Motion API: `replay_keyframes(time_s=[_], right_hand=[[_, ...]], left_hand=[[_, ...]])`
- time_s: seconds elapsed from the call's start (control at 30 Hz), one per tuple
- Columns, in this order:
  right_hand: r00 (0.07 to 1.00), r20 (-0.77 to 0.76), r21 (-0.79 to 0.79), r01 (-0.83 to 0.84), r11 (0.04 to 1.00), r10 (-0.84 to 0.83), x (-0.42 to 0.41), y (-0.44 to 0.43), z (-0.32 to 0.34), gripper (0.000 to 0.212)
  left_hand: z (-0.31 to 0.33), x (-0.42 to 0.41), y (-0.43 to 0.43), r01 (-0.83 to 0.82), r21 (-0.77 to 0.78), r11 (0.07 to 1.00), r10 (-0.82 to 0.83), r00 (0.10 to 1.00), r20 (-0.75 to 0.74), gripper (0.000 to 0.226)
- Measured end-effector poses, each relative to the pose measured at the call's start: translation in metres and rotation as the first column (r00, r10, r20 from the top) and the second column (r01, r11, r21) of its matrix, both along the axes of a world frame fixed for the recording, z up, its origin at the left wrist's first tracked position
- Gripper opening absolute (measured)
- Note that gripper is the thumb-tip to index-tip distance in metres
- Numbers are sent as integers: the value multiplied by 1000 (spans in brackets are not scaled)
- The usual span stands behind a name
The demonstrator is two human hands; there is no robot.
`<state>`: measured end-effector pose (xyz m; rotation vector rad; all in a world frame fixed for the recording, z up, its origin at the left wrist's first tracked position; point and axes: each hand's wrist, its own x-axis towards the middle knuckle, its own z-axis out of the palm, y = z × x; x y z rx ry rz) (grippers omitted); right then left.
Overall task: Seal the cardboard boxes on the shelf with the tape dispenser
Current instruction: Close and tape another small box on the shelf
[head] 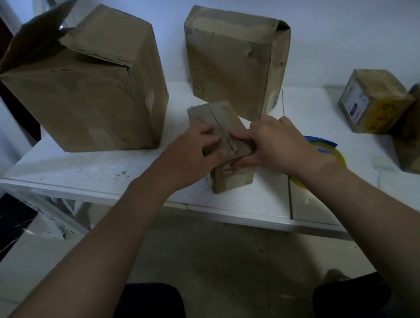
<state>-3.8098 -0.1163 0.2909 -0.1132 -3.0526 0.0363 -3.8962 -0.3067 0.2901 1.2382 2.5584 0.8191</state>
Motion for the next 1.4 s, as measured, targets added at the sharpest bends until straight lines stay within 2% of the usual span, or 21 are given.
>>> replay_keyframes(time_s=[0.1,0.2,0.3,0.43,0.5,0.57,0.63,0.7,0.77,0.87,1.03,1.13,1.2,1.27,1.33,1.4], right_hand=[[1000,-27,17,5,1000,-5,2,0,0,57],[997,-74,48,-14,999,17,3,1,-2,40],[995,-94,49,-17,999,22,3,1,-6,31],[996,-83,6,-22,1000,23,9,4,-5,36],[997,-75,-110,-5,994,-3,16,14,-2,46],[990,-106,-232,61,971,-88,25,29,-2,45],[969,-94,-219,204,954,-229,34,49,-6,45],[916,20,-126,401,908,-401,43,68,-12,53],[826,166,-125,560,819,-539,52,83,-20,59],[773,277,-344,634,693,-571,62,96,-35,59],[763,157,-592,581,559,-627,78,98,-44,50],[775,70,-723,474,503,-629,84,93,-27,46],[794,4,-806,362,468,-608,87,86,-10,46],[807,-75,-858,248,450,-586,89,76,8,47],[811,-169,-854,163,494,-560,90,69,23,49],[812,-260,-821,99,562,-523,91,63,34,53]], left_hand=[[-1,-4,0,37,-76,996,-38,999,-21,69],[-5,-11,-2,41,-43,998,-43,998,-36,62],[-7,-14,-2,37,-26,999,-39,998,-50,57],[-10,-16,-1,25,-40,999,-29,995,-94,55],[-10,-15,2,4,-60,998,-12,989,-144,56],[-10,-11,5,-21,-77,997,6,982,-191,61],[-8,-5,11,-29,-95,995,8,976,-218,62],[-7,1,18,-20,-110,994,-7,971,-238,58],[-7,6,25,-8,-119,993,-23,967,-252,55],[-6,13,36,-13,-127,992,-18,971,-237,51],[-2,23,49,-94,-107,990,71,978,-198,36],[1,25,50,-156,-47,987,148,978,-149,27],[3,25,51,-232,47,972,236,955,-181,27],[9,26,50,-320,235,918,371,902,-221,30],[18,29,48,-379,373,847,443,891,-100,27],[28,31,47,-468,373,801,437,883,168,22]])
